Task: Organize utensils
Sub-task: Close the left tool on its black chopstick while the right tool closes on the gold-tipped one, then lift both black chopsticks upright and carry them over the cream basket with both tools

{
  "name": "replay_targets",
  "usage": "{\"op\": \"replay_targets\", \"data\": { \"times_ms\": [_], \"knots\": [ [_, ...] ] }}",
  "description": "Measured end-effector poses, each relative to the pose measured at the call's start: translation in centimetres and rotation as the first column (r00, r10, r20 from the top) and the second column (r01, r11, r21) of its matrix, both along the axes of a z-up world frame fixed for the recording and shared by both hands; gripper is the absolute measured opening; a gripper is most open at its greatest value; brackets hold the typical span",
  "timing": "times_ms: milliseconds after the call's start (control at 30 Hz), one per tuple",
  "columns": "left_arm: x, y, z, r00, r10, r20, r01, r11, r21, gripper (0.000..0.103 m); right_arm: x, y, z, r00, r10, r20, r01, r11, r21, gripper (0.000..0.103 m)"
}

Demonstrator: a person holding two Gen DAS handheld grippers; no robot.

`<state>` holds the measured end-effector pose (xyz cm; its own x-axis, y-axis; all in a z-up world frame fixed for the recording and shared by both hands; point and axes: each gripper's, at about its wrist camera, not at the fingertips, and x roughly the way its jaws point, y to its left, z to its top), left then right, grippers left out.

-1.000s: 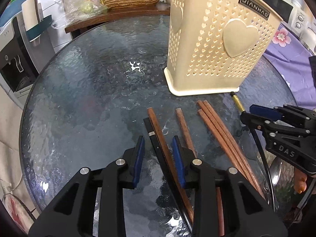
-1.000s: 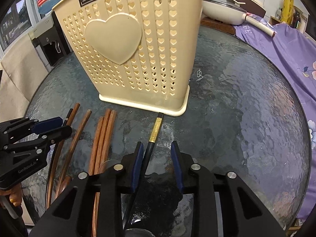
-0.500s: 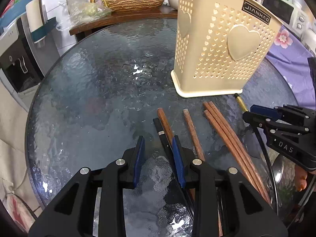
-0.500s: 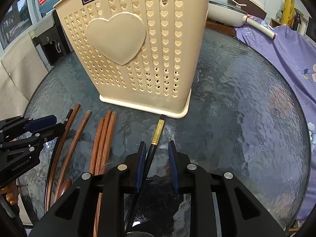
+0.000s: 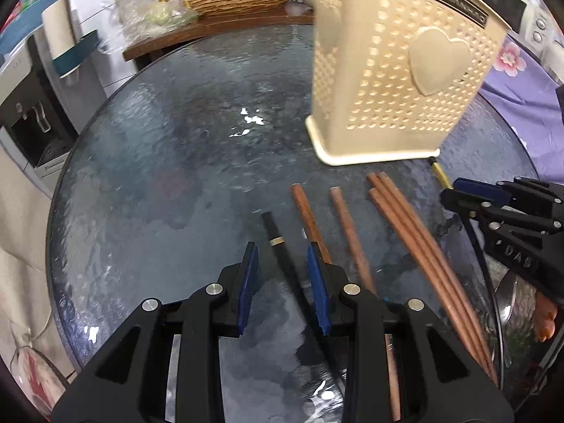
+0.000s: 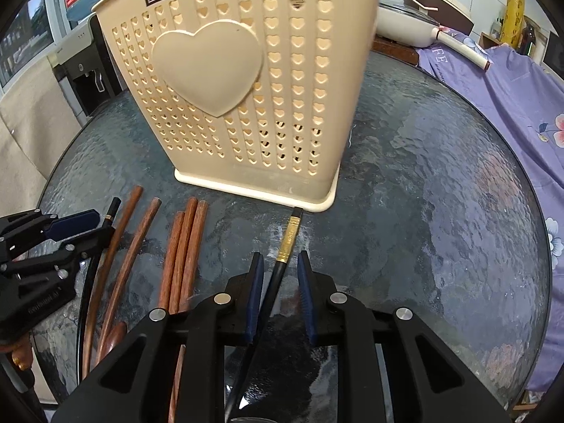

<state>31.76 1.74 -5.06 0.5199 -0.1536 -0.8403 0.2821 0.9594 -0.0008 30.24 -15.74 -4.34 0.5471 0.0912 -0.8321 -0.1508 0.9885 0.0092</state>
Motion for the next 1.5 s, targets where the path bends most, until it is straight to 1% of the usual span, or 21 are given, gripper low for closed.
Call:
{"op": "replay_targets", "data": {
  "times_ms": [100, 200, 233, 267, 433, 567, 667, 800, 933, 1067, 1267, 1333, 1433, 1500],
  "knots": [
    [0.2, -0.7, 0.0, 1.0, -0.006, 0.0, 0.006, 1.0, 0.016, 0.03, 0.2, 0.6, 0.0, 1.0, 0.002, -0.01, -0.002, 1.0, -0.013, 0.017],
    [0.5, -0.7, 0.1, 1.0, 0.001, -0.022, -0.001, 1.0, 0.014, 0.03, 0.4, 0.8, 0.0, 1.0, -0.007, -0.021, 0.006, 1.0, -0.015, 0.016],
    [0.5, -0.7, 0.1, 1.0, 0.004, -0.025, -0.003, 1.0, 0.018, 0.029, 0.5, 1.0, 0.0, 1.0, -0.009, -0.023, 0.009, 1.0, -0.016, 0.014],
    [0.5, -0.8, 0.1, 1.0, 0.006, -0.029, -0.006, 1.0, 0.02, 0.027, 0.6, 1.1, 0.0, 1.0, -0.009, -0.027, 0.008, 1.0, -0.015, 0.01],
    [0.2, -1.7, 0.2, 0.999, 0.013, -0.038, -0.012, 1.0, 0.016, 0.014, 0.5, 1.6, 0.0, 0.999, -0.023, -0.023, 0.023, 1.0, -0.01, 0.007],
    [0.2, -1.8, 0.2, 0.999, 0.029, -0.037, -0.029, 1.0, 0.0, 0.011, 0.4, 1.1, 0.0, 0.999, -0.034, -0.019, 0.034, 0.999, 0.026, 0.007],
    [0.3, -1.6, 0.3, 0.998, 0.045, -0.042, -0.047, 0.999, -0.028, 0.01, 0.3, 0.2, 0.1, 0.999, -0.035, -0.018, 0.037, 0.995, 0.094, 0.007],
    [0.7, -1.0, 1.0, 0.998, 0.056, -0.027, -0.058, 0.995, -0.075, 0.01, -0.3, -0.8, 1.1, 0.999, -0.018, 0.027, 0.014, 0.988, 0.152, 0.007],
    [-0.1, -0.5, 3.1, 0.998, 0.057, 0.02, -0.054, 0.99, -0.129, 0.009, -1.5, -1.6, 2.6, 0.996, 0.017, 0.086, -0.035, 0.978, 0.208, 0.007],
    [-1.2, -0.2, 6.2, 0.994, 0.054, 0.091, -0.037, 0.984, -0.175, 0.009, -2.8, -2.2, 4.9, 0.985, 0.061, 0.162, -0.1, 0.965, 0.243, 0.007],
    [-3.0, -0.4, 9.9, 0.983, 0.031, 0.182, 0.005, 0.981, -0.192, 0.008, -4.6, -3.1, 8.2, 0.959, 0.124, 0.256, -0.194, 0.944, 0.268, 0.007],
    [-3.6, -0.5, 11.0, 0.978, 0.021, 0.206, 0.02, 0.981, -0.195, 0.008, -4.9, -3.4, 8.9, 0.954, 0.135, 0.27, -0.21, 0.939, 0.274, 0.007],
    [-4.0, -0.6, 12.0, 0.973, 0.016, 0.229, 0.03, 0.98, -0.195, 0.008, -5.6, -3.9, 10.0, 0.947, 0.143, 0.287, -0.23, 0.926, 0.299, 0.007],
    [-4.4, -0.6, 12.4, 0.97, 0.013, 0.241, 0.037, 0.979, -0.201, 0.008, -6.1, -4.1, 10.8, 0.934, 0.155, 0.323, -0.253, 0.924, 0.288, 0.007]
  ]
}}
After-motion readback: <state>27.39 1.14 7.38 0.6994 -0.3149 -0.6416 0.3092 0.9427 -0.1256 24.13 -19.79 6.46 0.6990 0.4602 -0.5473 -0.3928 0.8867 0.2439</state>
